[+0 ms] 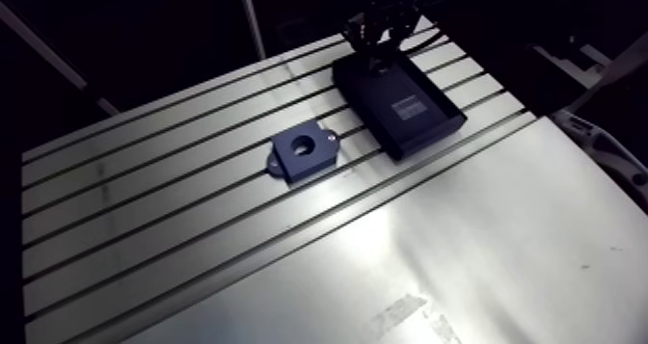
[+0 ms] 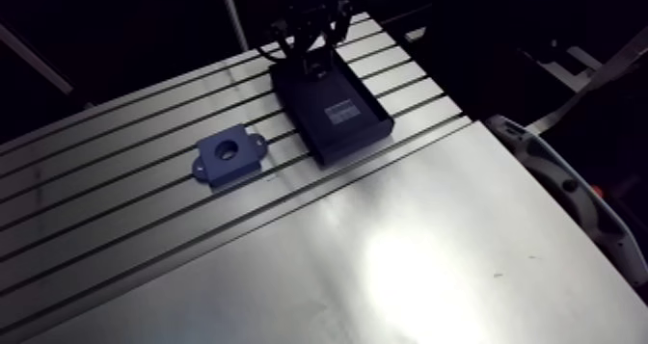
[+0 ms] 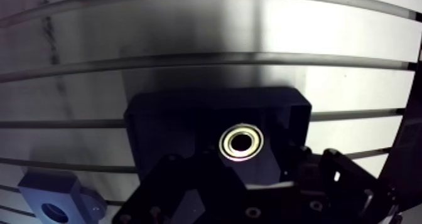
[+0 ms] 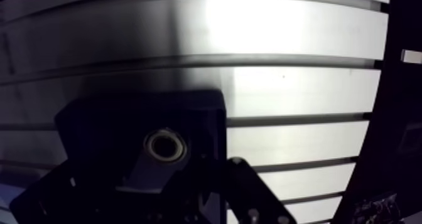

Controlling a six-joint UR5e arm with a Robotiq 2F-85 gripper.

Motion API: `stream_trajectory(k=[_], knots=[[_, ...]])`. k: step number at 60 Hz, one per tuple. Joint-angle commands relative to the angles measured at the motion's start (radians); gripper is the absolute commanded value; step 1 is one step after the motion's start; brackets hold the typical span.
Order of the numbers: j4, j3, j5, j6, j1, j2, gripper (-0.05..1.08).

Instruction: Pick up the bearing and press it into the housing until flush.

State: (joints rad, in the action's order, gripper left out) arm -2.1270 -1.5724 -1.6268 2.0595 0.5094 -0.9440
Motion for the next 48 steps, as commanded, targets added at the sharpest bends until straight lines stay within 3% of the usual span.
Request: stream_trajectory(k=[1, 48], knots=[[0.000, -0.001, 0.000, 0.000, 0.000, 0.000, 0.47], [0.003, 0.001, 0.000, 0.003, 0.000, 0.002, 0.52]])
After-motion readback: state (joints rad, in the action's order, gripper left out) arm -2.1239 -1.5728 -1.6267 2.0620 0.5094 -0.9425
